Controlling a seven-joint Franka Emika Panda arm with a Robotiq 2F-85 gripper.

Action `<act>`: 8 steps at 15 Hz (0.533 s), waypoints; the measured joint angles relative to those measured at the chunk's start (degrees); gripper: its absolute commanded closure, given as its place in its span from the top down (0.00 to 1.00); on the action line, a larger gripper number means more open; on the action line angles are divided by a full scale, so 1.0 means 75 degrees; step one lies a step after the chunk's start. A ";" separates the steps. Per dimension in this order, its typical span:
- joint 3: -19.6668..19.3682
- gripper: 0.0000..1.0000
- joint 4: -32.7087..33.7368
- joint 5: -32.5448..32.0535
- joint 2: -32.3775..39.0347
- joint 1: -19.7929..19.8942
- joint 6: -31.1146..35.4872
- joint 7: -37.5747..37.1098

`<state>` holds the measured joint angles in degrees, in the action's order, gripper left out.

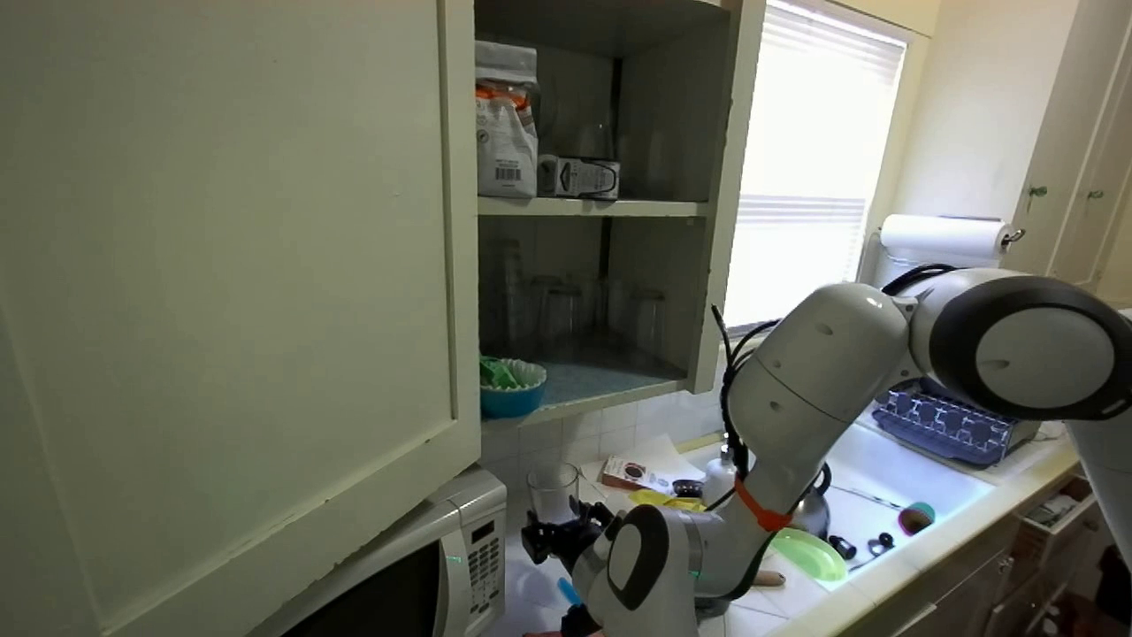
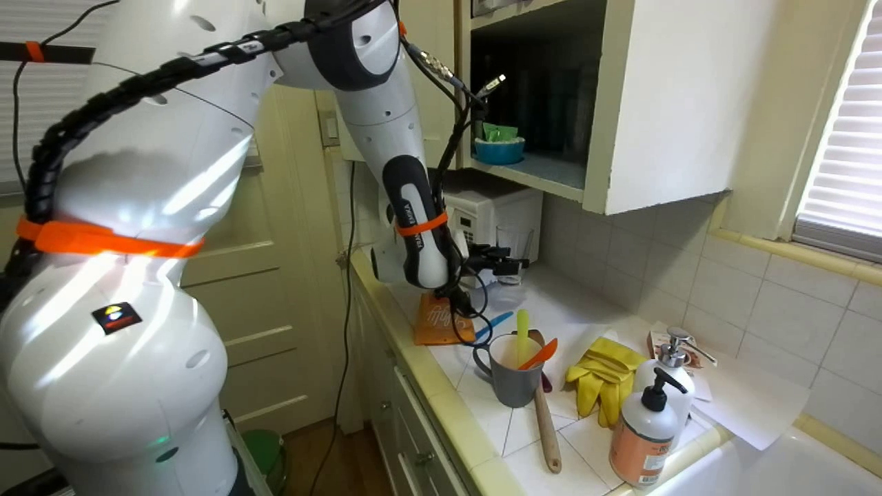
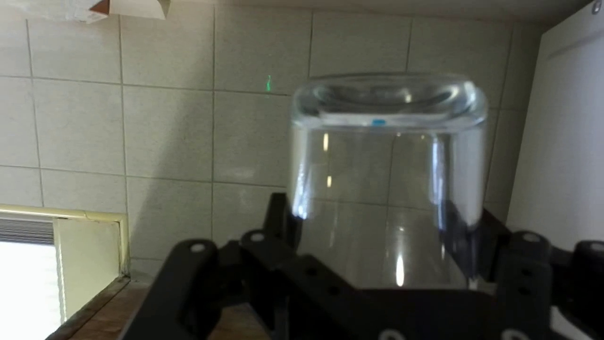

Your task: Remove one cup from the cabinet

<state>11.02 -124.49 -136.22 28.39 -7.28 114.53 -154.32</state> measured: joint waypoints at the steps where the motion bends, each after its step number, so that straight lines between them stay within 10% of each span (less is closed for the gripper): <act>1: 0.0000 0.61 0.0072 0.0000 0.0134 0.0000 -0.0071 0.0000; 8: -0.0023 0.61 0.0678 0.0000 0.0895 0.0147 -0.0332 -0.0006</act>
<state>10.85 -119.40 -136.22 35.10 -6.18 112.03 -154.37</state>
